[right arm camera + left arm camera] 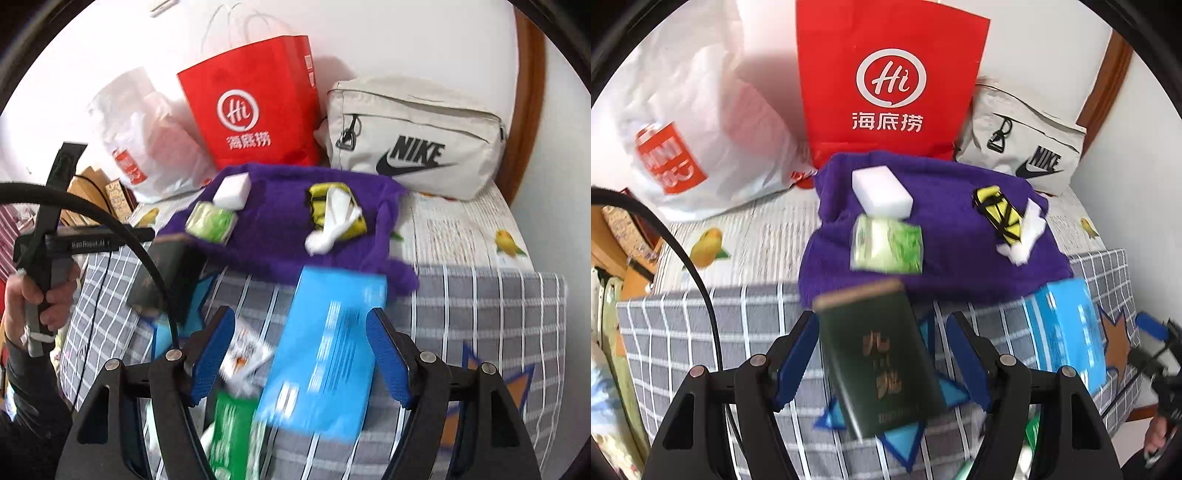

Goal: Organize soft objects
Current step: 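Reach the right gripper to the long green packet and grasp it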

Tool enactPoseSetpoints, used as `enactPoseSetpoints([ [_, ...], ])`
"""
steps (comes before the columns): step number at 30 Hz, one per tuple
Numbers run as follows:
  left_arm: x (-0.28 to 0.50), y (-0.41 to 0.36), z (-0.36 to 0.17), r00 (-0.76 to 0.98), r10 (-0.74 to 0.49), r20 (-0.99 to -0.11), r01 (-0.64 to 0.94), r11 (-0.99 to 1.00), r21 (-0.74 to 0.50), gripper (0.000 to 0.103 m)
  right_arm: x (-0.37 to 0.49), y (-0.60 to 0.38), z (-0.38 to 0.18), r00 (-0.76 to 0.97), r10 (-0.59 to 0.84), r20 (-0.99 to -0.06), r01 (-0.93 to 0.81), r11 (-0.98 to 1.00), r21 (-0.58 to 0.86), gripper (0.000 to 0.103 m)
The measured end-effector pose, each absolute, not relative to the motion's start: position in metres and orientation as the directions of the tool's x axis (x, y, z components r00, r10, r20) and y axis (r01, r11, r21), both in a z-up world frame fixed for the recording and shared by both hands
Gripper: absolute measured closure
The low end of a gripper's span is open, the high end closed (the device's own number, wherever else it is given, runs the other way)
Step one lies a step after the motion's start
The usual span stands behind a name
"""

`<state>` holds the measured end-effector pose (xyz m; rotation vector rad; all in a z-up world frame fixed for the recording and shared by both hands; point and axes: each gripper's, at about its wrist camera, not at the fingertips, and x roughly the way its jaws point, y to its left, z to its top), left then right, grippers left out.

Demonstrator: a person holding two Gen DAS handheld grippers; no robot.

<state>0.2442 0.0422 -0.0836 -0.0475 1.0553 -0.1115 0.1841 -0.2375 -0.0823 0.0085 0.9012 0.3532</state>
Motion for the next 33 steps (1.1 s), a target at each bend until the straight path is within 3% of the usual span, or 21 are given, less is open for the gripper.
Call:
enactPoseSetpoints([
  [9,0.181,0.051,-0.081,0.505,-0.127,-0.854,0.038,0.991,-0.125,0.033,0.105,-0.218,-0.126,0.472,0.359,-0.805,-0.342,0.916,0.208,0.029],
  [16,0.143,0.053,-0.092,0.491,-0.156,-0.857,0.04,0.987,-0.157,0.033,0.1,-0.197,-0.173,0.403,0.314,-0.859,-0.339,0.924,0.179,0.029],
  [26,0.111,0.057,-0.107,0.468,-0.182,-0.865,0.036,0.982,-0.187,0.033,0.103,-0.191,-0.198,0.36,0.291,-0.886,-0.328,0.929,0.171,0.029],
  [27,0.109,0.057,-0.109,0.463,-0.187,-0.866,0.035,0.981,-0.193,0.033,0.102,-0.19,-0.2,0.358,0.291,-0.887,-0.33,0.928,0.171,0.031],
  [29,0.107,0.056,-0.113,0.452,-0.194,-0.871,0.032,0.979,-0.201,0.033,0.102,-0.187,-0.203,0.35,0.297,-0.888,-0.342,0.924,0.175,0.05],
  [33,0.103,0.051,-0.117,0.438,-0.193,-0.878,0.043,0.98,-0.194,0.033,0.098,-0.187,-0.198,0.366,0.306,-0.879,-0.362,0.917,0.169,0.055],
])
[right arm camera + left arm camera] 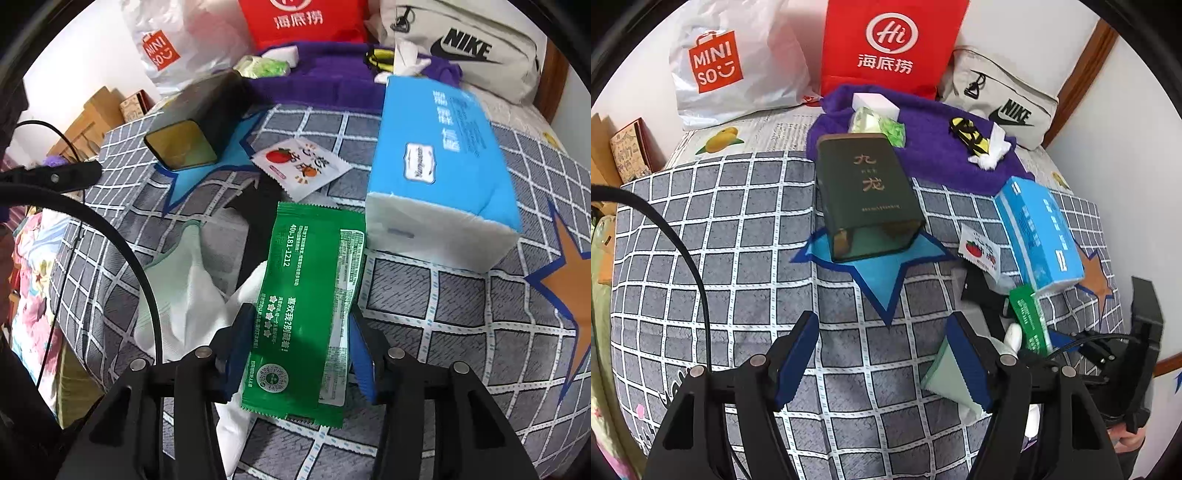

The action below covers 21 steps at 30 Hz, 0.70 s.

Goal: Organize soft objects
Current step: 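Reach the right gripper to the long green packet and grasp it, then lift the green packet with the right gripper while the left reaches the white glove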

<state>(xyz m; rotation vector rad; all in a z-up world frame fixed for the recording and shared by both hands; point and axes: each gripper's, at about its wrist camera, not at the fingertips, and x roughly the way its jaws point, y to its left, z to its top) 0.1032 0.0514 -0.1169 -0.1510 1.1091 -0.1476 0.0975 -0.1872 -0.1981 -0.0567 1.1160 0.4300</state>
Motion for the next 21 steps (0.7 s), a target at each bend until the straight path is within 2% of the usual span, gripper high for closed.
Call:
enactPoseSetpoints([
  [7,0.099,0.026,-0.125,0.403,-0.194,-0.894,0.127,0.98,-0.155,0.033,0.081,-0.199,-0.175,0.4,0.343,-0.85,-0.375,0.908,0.19,0.055],
  [10,0.095,0.007,-0.134,0.373,-0.21,-0.904,0.189,0.971,-0.148,0.029,0.075,-0.207,-0.166,0.425,0.343,-0.838,-0.363,0.912,0.189,0.055],
  [15,0.087,-0.03,-0.154,0.311,-0.249,-0.917,0.299,0.942,-0.155,0.028,0.075,-0.223,-0.159,0.451,0.328,-0.83,-0.328,0.926,0.187,0.055],
  [21,0.083,-0.067,-0.18,0.266,-0.191,-0.945,0.379,0.922,-0.08,0.025,0.07,-0.244,-0.148,0.486,0.317,-0.815,-0.295,0.937,0.188,0.055],
])
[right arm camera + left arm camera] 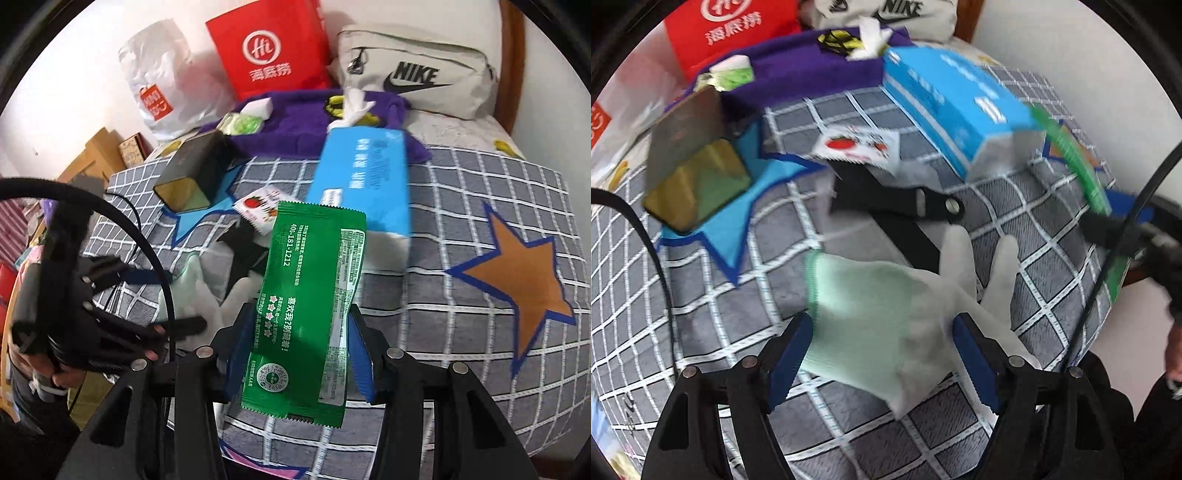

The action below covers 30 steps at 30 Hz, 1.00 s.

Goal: Organize soft objects
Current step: 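Lift the green packet with the right gripper while the left reaches the white glove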

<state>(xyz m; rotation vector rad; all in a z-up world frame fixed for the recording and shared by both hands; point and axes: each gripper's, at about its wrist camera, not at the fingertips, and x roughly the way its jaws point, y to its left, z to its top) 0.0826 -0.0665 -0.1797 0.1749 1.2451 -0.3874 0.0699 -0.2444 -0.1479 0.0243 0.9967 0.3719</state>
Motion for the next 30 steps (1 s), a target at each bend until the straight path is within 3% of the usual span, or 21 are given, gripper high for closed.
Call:
enactPoseSetpoints([
  [3,0.08,-0.074,-0.184,0.286,-0.162,-0.945,0.383,0.923,-0.042,0.025,0.069,-0.255,-0.145,0.499,0.306,-0.811,-0.276,0.943,0.186,0.055],
  [5,0.078,-0.075,-0.183,0.297,-0.177,-0.938,0.388,0.92,-0.051,0.046,0.069,-0.26,-0.144,0.506,0.296,-0.81,-0.262,0.948,0.182,0.055],
  [8,0.078,-0.072,-0.182,0.309,-0.185,-0.933,0.37,0.927,-0.061,0.065,0.07,-0.267,-0.143,0.514,0.29,-0.807,-0.241,0.952,0.189,0.055],
  [11,0.078,-0.068,-0.18,0.327,-0.196,-0.924,0.355,0.932,-0.072,0.08,0.071,-0.271,-0.144,0.517,0.286,-0.807,-0.23,0.954,0.191,0.055],
  [14,0.076,-0.062,-0.176,0.342,-0.206,-0.917,0.355,0.932,-0.077,0.088,0.072,-0.272,-0.145,0.517,0.285,-0.807,-0.224,0.955,0.194,0.055],
  [30,0.082,-0.004,-0.133,0.457,-0.284,-0.843,0.267,0.948,-0.174,0.091,0.082,-0.26,-0.129,0.524,0.339,-0.782,-0.259,0.937,0.233,0.055],
])
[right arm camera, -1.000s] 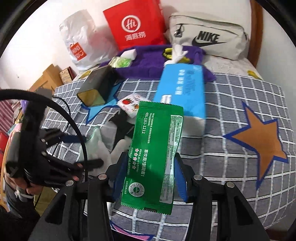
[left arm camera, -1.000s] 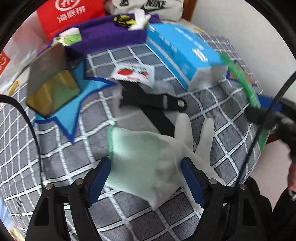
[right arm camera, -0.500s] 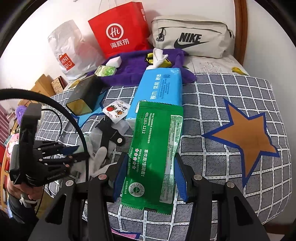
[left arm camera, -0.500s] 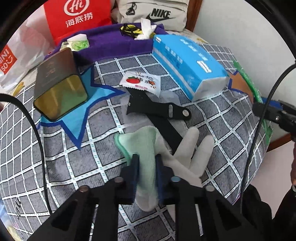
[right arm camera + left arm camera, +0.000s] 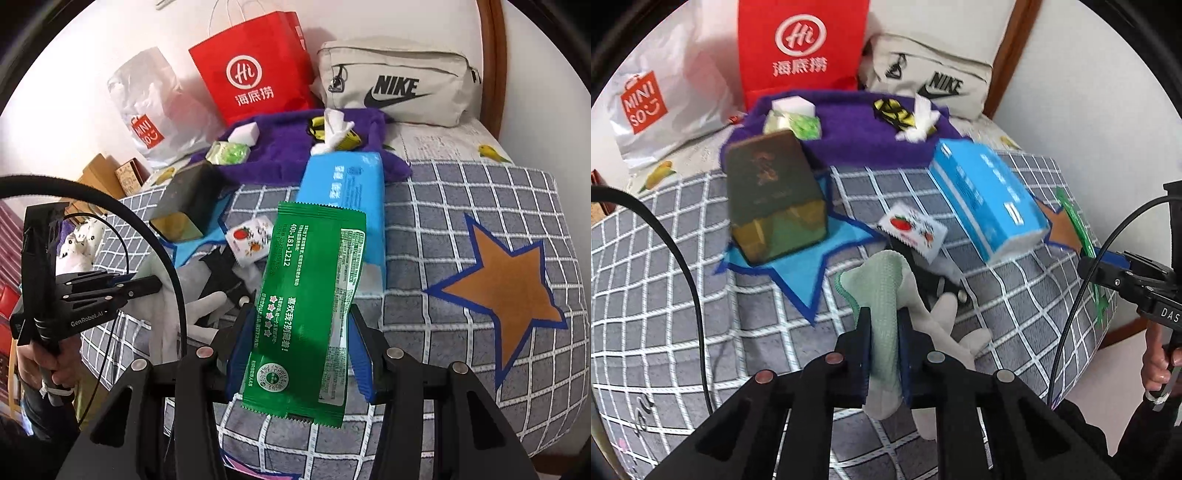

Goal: Organize soft objects
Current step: 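Lift the green packet with the right gripper while the left reaches the white glove, then carry the green packet and white glove over the purple towel and open both grippers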

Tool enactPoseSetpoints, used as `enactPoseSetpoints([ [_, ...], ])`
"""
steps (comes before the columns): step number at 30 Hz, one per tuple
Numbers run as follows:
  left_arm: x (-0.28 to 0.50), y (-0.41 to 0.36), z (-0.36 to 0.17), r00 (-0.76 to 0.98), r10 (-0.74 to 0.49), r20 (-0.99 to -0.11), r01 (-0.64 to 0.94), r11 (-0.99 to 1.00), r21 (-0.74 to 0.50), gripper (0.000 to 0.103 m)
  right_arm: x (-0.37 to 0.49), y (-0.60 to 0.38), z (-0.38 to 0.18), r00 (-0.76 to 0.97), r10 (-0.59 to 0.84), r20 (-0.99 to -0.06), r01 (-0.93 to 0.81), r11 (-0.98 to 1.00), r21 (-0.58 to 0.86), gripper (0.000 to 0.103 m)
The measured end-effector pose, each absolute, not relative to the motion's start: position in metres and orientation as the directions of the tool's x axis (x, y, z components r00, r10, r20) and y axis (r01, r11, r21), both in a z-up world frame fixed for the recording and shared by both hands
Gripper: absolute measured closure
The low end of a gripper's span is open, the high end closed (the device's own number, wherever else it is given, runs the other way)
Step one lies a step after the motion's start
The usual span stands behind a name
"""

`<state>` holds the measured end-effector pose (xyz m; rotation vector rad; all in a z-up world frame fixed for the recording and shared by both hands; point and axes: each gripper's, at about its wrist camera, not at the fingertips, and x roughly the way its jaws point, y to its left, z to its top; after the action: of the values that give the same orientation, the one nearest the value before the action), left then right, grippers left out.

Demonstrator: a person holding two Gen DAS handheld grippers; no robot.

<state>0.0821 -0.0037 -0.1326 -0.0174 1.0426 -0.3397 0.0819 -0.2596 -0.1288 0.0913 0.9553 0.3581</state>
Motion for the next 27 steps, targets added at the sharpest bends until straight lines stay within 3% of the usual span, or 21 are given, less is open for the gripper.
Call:
enactPoseSetpoints([
  [9,0.099,0.029,-0.095,0.523,-0.329,-0.786,0.24,0.942,-0.234,0.091,0.097,-0.245,-0.107,0.54,0.372,-0.755,-0.304,0.923,0.237,0.055],
  [27,0.172,0.056,-0.061,0.594,-0.292,-0.75,0.188,0.956,-0.223,0.091,0.173,-0.217,-0.078,0.564,0.385,-0.731,-0.356,0.912,0.205,0.055],
])
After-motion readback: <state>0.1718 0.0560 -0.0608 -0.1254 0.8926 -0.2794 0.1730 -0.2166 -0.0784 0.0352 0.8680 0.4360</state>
